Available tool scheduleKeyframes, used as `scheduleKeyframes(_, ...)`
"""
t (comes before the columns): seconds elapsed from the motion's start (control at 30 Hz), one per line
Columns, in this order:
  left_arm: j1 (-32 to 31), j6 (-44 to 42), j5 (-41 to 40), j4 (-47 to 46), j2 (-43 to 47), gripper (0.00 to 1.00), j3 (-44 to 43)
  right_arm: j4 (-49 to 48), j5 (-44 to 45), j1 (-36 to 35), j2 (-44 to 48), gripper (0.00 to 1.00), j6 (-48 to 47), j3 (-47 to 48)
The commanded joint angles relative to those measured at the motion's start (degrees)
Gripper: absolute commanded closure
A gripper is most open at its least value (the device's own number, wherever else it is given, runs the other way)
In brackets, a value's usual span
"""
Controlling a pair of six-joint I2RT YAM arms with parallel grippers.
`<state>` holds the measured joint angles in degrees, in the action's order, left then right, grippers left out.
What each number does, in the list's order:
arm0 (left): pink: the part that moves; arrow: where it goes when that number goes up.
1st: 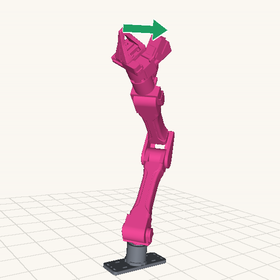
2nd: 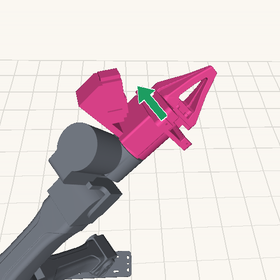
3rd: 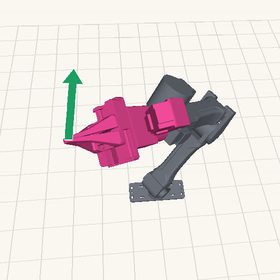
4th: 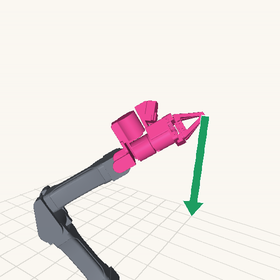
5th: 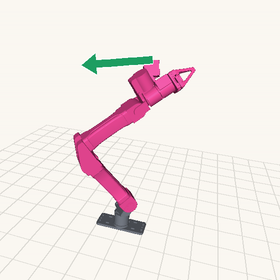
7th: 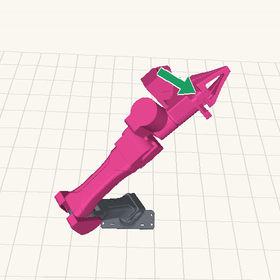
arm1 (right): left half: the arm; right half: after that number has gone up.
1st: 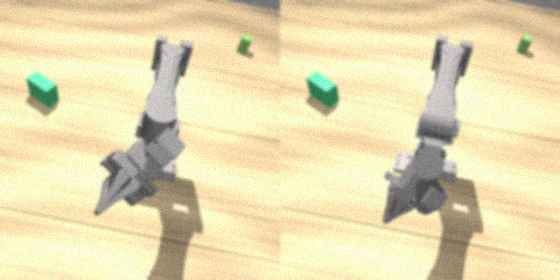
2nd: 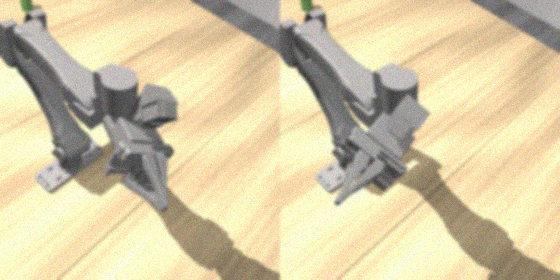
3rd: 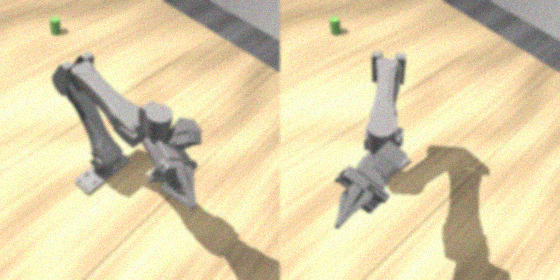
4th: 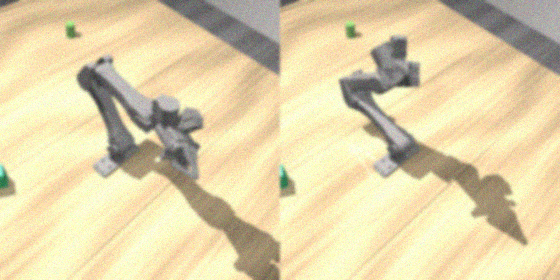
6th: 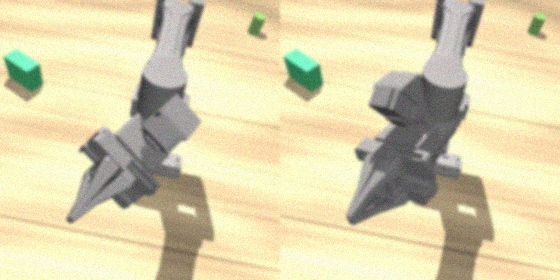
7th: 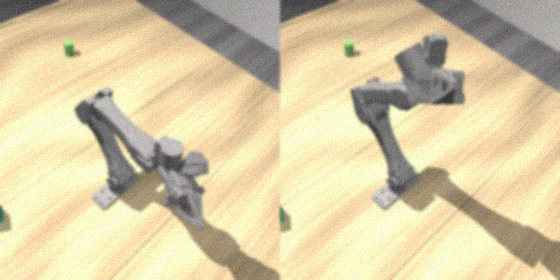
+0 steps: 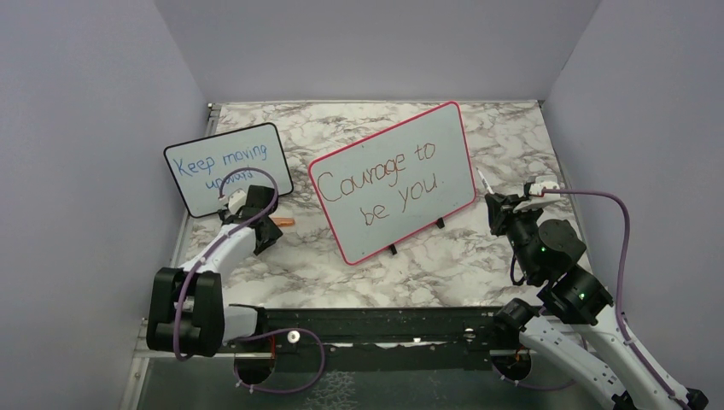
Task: Write a sentence on the whiteboard
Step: Close the whiteboard marker at the center of the board.
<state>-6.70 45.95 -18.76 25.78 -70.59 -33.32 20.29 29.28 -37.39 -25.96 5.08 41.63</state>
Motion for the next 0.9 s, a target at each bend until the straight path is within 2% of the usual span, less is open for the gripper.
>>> scheduleKeyframes(0.0, 0.43, -2.66, 2.61, -1.26, -3.53, 0.57, -3.25, 0.61, 0.3, 0.24, 0.6, 0.99, -0.07, -0.09)
scheduleKeyframes(0.2, 0.33, -3.84, 4.08, -1.69, -3.14, 0.57, -4.78, 0.54, 0.56, 0.29, 0.82, 0.99, -0.07, -0.22)
scheduleKeyframes(0.33, 0.54, -4.21, 1.9, -1.21, -2.92, 0.57, -5.17, 0.45, 0.43, 0.3, 0.56, 0.99, -0.16, -0.13)
scheduleKeyframes(0.63, 4.21, -6.2, 3.63, -0.11, -3.0, 0.53, -6.3, 0.36, 0.35, 0.3, 0.55, 0.99, -0.33, -0.23)
scheduleKeyframes(0.87, 4.63, -4.7, 4.08, -0.38, -6.41, 0.58, -6.87, 0.2, 0.22, 0.29, 0.46, 0.99, -0.27, -0.23)
